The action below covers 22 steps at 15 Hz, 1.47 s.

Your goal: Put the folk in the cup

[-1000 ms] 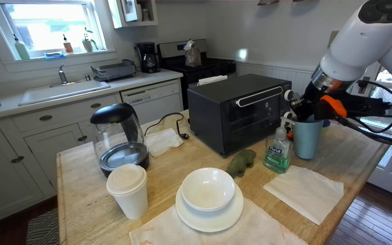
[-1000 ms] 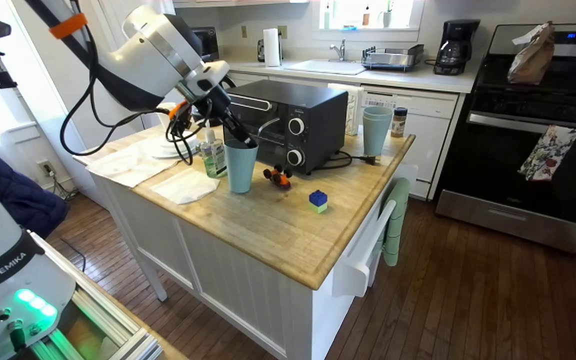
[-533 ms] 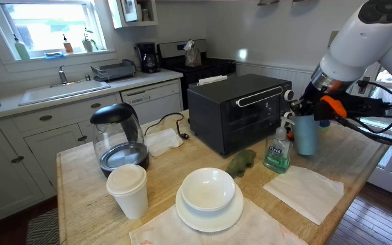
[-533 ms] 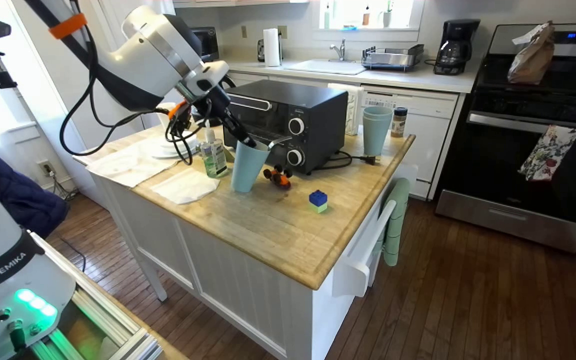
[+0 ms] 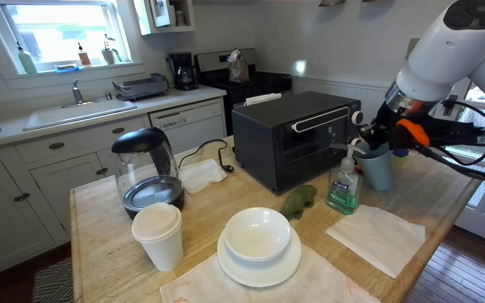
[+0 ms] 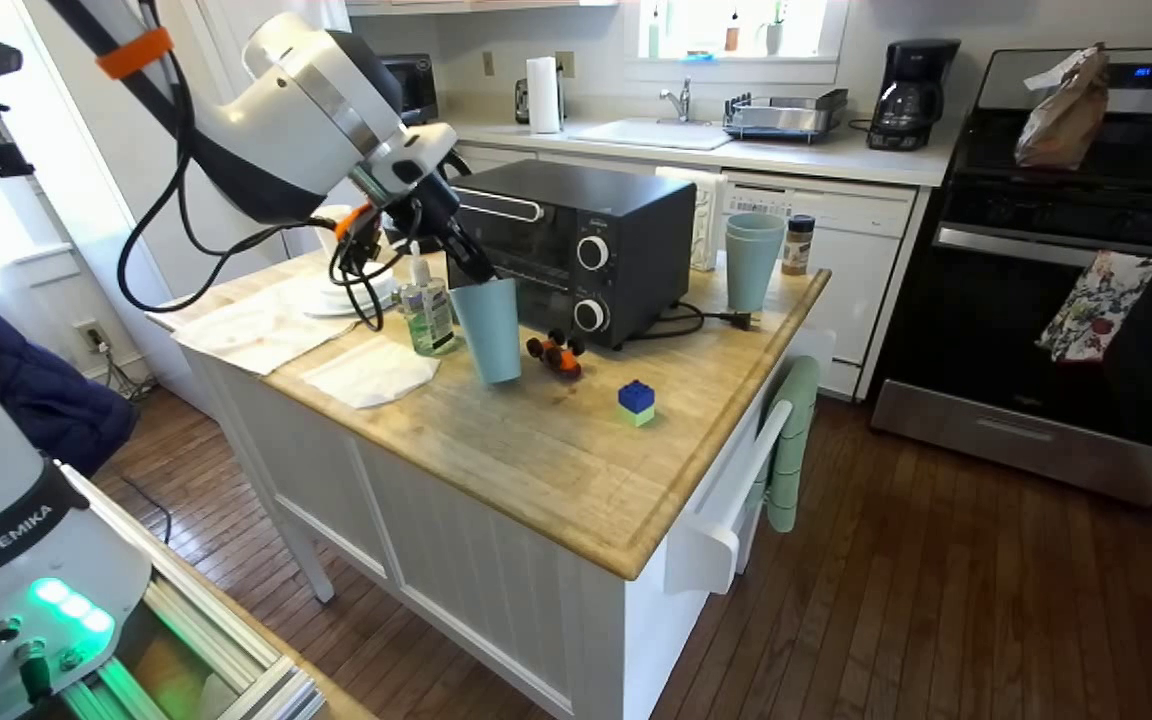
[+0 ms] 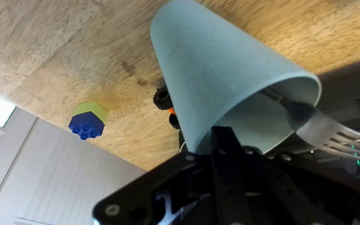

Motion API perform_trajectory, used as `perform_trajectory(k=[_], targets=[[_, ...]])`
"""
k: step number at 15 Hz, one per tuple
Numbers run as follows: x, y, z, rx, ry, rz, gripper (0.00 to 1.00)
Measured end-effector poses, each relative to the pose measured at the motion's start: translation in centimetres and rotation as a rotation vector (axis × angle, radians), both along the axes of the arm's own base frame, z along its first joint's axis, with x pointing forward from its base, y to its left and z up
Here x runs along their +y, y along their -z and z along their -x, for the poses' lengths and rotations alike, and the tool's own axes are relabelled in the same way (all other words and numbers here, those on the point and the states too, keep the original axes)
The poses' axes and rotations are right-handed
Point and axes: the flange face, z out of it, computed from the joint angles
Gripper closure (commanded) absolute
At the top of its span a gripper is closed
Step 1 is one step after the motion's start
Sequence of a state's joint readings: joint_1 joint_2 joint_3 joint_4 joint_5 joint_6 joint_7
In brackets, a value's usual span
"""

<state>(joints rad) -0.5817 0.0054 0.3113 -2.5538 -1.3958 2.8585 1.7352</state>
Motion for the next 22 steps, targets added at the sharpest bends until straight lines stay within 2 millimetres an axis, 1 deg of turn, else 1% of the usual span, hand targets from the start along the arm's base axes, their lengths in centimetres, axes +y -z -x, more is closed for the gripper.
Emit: perform_trajectory(k=[6, 13, 14, 15, 19, 22], targets=[[-1.4, 0.4, 0.5, 0.020, 0.044, 0.022, 1.00], [-2.5, 0.4, 0.7, 0.023, 0.075, 0.033, 1.00], [-2.6, 0.2, 0.7, 0.020, 0.078, 0.034, 0.92], [-2.7, 0.1, 0.7, 0.016, 0.080, 0.036, 0.73], [-2.9, -1.0, 0.6, -0.005, 0.089, 0.044, 0.46], [-3.0, -2.4, 0.4, -0.032, 0.096, 0.055, 0.26]])
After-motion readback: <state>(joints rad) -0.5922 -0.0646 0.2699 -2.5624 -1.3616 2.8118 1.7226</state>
